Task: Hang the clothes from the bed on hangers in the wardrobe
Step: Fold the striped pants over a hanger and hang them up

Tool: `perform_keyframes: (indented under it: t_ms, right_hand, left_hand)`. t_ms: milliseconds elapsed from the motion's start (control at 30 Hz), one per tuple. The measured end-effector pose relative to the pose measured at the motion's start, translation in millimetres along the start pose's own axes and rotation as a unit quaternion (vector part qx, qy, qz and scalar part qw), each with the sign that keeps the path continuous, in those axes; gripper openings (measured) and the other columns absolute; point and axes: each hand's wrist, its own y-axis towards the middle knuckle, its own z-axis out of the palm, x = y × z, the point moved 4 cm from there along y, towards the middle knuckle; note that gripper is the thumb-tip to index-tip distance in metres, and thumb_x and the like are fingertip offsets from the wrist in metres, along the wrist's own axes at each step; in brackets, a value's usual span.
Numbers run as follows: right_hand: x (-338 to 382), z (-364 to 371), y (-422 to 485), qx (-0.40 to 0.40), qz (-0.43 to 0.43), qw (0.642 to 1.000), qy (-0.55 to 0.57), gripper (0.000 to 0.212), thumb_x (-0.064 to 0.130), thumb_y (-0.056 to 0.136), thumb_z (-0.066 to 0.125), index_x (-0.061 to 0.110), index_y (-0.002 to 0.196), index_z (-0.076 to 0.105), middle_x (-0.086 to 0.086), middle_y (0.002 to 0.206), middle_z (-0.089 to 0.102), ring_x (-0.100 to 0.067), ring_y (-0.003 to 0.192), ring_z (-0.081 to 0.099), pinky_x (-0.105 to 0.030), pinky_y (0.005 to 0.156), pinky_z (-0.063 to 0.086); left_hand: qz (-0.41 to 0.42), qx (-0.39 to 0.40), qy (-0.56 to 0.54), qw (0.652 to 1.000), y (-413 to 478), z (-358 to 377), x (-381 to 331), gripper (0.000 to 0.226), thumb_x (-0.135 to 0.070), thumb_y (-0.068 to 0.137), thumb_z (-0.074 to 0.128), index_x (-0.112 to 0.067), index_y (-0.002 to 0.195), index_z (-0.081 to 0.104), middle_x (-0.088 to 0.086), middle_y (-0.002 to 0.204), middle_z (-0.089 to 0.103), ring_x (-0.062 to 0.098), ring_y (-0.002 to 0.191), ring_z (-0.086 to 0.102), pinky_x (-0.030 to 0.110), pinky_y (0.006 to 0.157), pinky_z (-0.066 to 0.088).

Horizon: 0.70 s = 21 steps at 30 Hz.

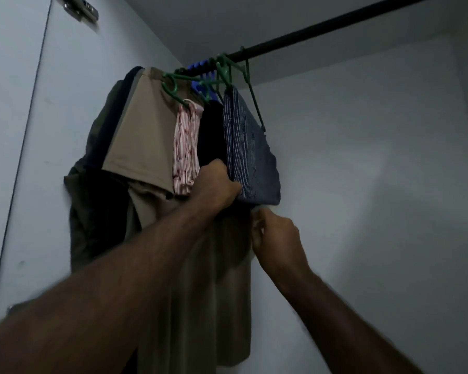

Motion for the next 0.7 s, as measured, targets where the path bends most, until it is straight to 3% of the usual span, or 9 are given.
perform_keyframes:
  t_ms: [100,167,367,533,700]
  right_hand:
    - [-16,6,-39,0.043,0.057,0.997,0.000,0.015,0.020,0.095,0.057,0.014,0.105,0.066,-0.004,0.098,0.071,-0.021,0.086,0.065,-0.033,0.078,0.054]
    - [-28,7,-70,0.070,0.105,0.992,-0.014,0.016,0.026,0.094,0.058,0.018,0.104,0.067,-0.003,0.098,0.071,-0.021,0.087,0.067,-0.036,0.080,0.056]
    - [-53,-23,-151,0.096,0.235,0.965,-0.072,0.015,0.030,0.089,0.061,0.023,0.101,0.068,-0.001,0.096,0.071,-0.025,0.090,0.066,-0.035,0.081,0.054]
    - [-40,-50,-233,0.112,0.299,0.938,-0.136,0.015,0.032,0.089,0.060,0.023,0.099,0.068,0.000,0.095,0.072,-0.025,0.089,0.066,-0.035,0.079,0.053]
    - [-6,-76,-349,0.126,0.418,0.881,-0.182,0.016,0.035,0.089,0.062,0.024,0.099,0.068,0.004,0.096,0.072,-0.022,0.092,0.065,-0.035,0.082,0.053]
  left_hand:
    - [-0.027,0.059,-0.008,0.998,-33,18,22,0.016,-0.017,0.076,0.071,-0.017,0.087,0.058,0.007,0.084,0.068,0.027,0.075,0.068,0.042,0.073,0.059]
    - [-0.028,0.106,0.027,0.994,-62,31,36,0.012,-0.016,0.077,0.070,-0.020,0.077,0.059,0.001,0.076,0.065,0.021,0.073,0.066,0.035,0.071,0.056]
    - [0.006,0.240,0.032,0.970,-156,70,55,0.005,-0.013,0.079,0.066,-0.012,0.078,0.071,0.001,0.082,0.071,0.015,0.078,0.064,0.026,0.071,0.051]
    - [-0.003,0.335,-0.059,0.940,-256,89,70,0.011,-0.022,0.078,0.069,-0.021,0.068,0.063,-0.006,0.066,0.063,0.016,0.064,0.062,0.026,0.062,0.050]
    - [-0.018,0.445,-0.134,0.885,-380,96,94,0.010,-0.025,0.080,0.068,-0.021,0.071,0.067,-0.005,0.067,0.065,0.019,0.069,0.066,0.028,0.066,0.054]
